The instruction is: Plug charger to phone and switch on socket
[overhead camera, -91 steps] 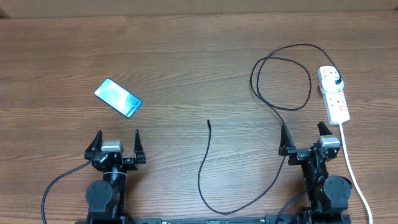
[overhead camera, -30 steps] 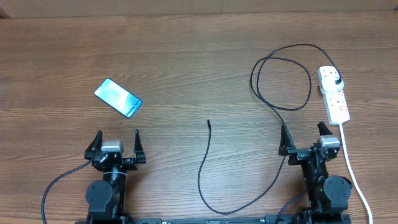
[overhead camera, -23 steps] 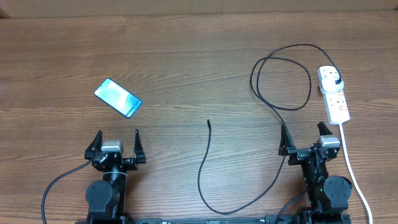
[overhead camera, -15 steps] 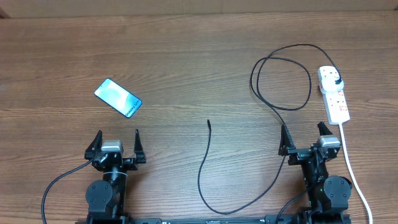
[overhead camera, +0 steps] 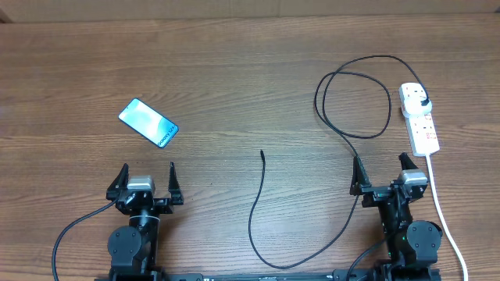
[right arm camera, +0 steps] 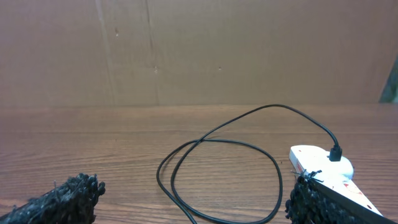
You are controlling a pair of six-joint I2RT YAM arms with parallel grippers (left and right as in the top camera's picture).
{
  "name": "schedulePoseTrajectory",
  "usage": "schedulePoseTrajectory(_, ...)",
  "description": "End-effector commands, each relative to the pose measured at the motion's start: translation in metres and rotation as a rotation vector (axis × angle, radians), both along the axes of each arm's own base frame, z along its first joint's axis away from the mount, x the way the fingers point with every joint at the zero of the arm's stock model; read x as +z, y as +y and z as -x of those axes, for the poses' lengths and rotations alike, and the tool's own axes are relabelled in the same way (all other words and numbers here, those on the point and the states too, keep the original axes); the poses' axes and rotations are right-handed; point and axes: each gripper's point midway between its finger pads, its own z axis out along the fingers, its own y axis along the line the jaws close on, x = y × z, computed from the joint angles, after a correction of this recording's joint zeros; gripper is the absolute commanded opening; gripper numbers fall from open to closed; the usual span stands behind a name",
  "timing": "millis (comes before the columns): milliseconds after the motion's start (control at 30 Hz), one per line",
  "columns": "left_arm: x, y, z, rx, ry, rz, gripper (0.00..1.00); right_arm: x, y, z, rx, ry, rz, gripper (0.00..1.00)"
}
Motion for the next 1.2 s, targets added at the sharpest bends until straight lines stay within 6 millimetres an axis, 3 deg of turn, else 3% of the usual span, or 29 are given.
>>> schedulePoseTrajectory(0, 0.0009, -0.0001, 0.0003, -0.002, -0.008, 0.007, 1.0, -0.0027, -0.0008, -0.0002, -0.007, 0.0, -0.002, 1.0)
schedulePoseTrajectory(1000, 0.0003, -0.006, 0.0004, -0.037, -0.004, 0.005, 1.0, -0.0027, -0.0008, -0.0002, -0.007, 0.0, -0.002, 1.0)
schedulePoseTrajectory(1167, 0.0059, -0.0056, 0.0075, -0.037, 0.053, -0.008, 0.99, -0.0027, -0.0008, -0.0002, -0.007, 0.0, -0.002, 1.0)
